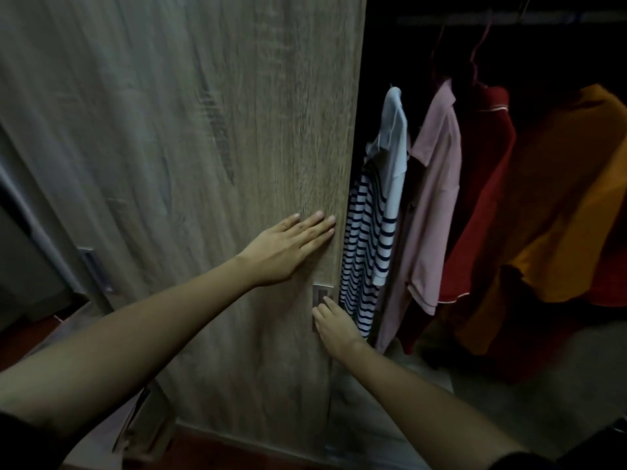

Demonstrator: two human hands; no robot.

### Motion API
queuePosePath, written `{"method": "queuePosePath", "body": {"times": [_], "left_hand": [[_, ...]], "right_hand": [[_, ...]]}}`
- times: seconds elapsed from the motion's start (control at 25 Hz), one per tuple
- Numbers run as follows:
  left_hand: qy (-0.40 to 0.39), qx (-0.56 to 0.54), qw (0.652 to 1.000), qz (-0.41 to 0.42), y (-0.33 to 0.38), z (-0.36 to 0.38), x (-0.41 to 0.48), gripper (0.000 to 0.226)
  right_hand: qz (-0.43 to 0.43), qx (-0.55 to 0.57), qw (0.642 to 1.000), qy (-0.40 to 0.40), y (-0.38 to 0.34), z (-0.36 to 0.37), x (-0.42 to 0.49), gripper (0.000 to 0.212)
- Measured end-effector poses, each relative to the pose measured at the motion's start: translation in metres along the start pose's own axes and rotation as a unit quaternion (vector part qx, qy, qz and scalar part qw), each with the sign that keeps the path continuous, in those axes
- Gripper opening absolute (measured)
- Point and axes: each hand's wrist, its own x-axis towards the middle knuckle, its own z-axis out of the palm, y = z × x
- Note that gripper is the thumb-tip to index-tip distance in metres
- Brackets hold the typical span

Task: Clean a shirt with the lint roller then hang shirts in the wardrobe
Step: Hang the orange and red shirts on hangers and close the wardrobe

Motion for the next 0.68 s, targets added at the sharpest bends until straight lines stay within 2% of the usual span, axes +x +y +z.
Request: {"method": "queuePosePath", "body": {"times": [0.32, 0.48, 0.68], "left_hand": [[0.061, -0.008, 0.997, 0.043, 0.023, 0.003, 0.036, 0.06], [0.102, -0.017, 0.991, 0.088, 0.049, -0.002, 0.08, 0.059], [0.145, -0.03, 0.979, 0.144, 0.1, -0.014, 0.151, 0.055]], "right_hand": [[-0.012, -0.045, 0.999, 0.008, 0.013, 0.033, -0.032, 0.05], [0.014, -0.04, 0.999, 0.006, 0.03, 0.062, -0.074, 0.048], [0.062, -0.03, 0.995, -0.07, 0.057, 0.104, -0.142, 0.054]]}}
